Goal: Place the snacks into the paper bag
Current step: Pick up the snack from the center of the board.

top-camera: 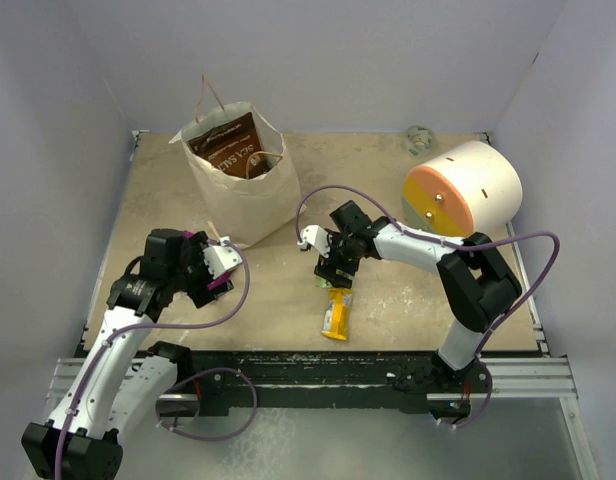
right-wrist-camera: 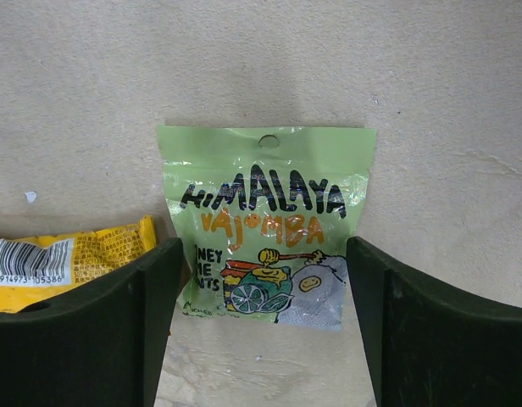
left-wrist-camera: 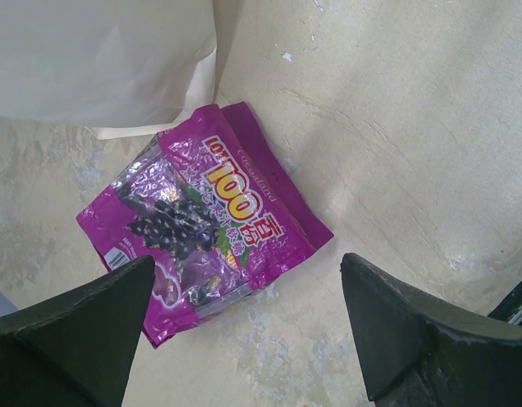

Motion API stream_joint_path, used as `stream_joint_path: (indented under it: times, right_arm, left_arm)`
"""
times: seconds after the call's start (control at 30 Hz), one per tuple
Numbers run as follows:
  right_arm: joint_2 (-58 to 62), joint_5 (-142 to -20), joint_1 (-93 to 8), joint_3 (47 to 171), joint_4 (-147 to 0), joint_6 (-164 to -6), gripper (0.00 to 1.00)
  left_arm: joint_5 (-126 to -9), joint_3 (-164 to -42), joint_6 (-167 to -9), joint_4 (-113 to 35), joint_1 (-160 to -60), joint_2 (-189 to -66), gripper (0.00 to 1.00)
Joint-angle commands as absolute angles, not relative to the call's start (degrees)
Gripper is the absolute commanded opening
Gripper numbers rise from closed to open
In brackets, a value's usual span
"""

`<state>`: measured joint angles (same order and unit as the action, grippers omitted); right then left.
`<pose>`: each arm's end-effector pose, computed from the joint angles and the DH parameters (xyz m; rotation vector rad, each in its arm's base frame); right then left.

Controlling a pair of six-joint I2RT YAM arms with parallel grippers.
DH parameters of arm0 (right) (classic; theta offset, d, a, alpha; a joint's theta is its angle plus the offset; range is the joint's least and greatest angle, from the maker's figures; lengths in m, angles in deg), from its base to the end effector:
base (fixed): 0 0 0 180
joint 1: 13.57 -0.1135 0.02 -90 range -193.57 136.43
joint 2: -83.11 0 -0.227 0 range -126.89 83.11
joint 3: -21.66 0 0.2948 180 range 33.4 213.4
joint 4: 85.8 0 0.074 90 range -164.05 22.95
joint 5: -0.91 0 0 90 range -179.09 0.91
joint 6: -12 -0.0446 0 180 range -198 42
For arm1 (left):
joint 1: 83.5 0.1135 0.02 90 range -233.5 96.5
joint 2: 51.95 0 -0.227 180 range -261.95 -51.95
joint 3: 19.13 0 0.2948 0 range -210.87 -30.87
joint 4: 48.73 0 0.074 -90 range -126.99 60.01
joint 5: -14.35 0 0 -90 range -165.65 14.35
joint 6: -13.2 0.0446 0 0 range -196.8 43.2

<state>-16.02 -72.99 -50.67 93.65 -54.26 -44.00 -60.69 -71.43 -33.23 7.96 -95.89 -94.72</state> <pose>0.2949 0.2385 0.1033 -1.5819 2.0379 0.3840 0.2160 -0.0592 0.2306 1.2122 2.0232 -0.0495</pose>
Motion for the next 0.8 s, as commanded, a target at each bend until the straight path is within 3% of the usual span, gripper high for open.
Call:
stream_joint_path:
  times: [0.0,0.13,0.47,0.77]
  right_arm:
    - [-16.6,-75.9,-50.6,94.2,-54.1,-44.0,0.79]
    - [-16.8,-76.4,-49.8,94.2,-53.9,-44.2,0.79]
    - [-16.3,-75.0,-48.4,92.4,-52.0,-44.0,0.92]
    - [-16.5,-75.1,-46.9,91.6,-53.2,-43.5,0.9]
  left_arm:
    - [-59.1,-71.3,-33.4,6.3,-95.7,-93.9,0.94]
    - [-59.0,-71.3,-33.4,6.1,-95.7,-94.2,0.94]
    - [-58.7,-71.2,-33.4,5.7,-95.7,-94.3,0.95]
    - [-58.5,-71.0,-33.5,5.3,-95.7,-94.2,0.95]
